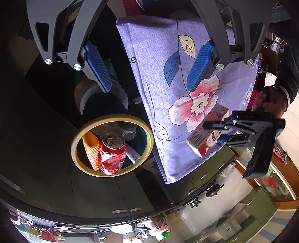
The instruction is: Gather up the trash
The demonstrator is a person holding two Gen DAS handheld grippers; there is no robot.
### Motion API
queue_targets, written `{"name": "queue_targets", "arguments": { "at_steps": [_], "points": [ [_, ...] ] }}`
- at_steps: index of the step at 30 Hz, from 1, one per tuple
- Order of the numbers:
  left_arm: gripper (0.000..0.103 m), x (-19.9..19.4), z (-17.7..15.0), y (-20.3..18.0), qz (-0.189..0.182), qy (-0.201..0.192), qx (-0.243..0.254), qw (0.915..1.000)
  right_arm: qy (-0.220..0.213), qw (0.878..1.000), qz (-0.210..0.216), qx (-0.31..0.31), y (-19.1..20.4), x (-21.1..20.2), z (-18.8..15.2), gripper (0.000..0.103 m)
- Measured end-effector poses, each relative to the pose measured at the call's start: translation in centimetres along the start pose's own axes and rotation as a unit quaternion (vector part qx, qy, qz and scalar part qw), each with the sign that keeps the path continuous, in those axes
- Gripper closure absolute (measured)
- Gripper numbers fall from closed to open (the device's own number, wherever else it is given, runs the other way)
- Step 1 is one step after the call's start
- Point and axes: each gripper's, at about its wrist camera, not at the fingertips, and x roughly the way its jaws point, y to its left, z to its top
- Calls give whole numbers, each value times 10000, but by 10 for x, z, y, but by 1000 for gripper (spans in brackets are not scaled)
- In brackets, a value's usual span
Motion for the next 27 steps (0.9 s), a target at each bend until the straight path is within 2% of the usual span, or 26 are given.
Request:
{"name": "queue_targets", "arguments": {
  "at_steps": [4, 7, 10, 15, 18, 19, 24, 27],
  "points": [
    [54, 26, 61, -5, -329, -209, -335, 9987, -55, 9998, -34, 189, -18, -7, -2, 21],
    [54, 56, 93, 3, -630, -239, -884, 9938, -75, 9996, -33, 287, -29, -12, -4, 21],
    [54, 86, 109, 21, -1015, -183, -1711, 9798, -86, 9993, -16, 358, -39, -16, -5, 21],
    [54, 125, 107, 48, -1377, -50, -2791, 9503, -117, 9991, 6, 416, -54, -22, -6, 21],
    [44, 137, 102, 51, -1547, -99, -3125, 9372, -139, 9988, 30, 468, -60, -23, -4, 21],
    [40, 138, 102, 51, -1574, -146, -3138, 9362, -144, 9987, 47, 480, -60, -23, -4, 21],
    [37, 121, 98, 53, -1709, -420, -3119, 9337, -207, 9989, 85, 412, -56, -27, -6, 21],
    [30, 89, 86, 44, -1597, -771, -2952, 9388, -260, 9990, 84, 340, -50, -30, -8, 21]
  ]
}}
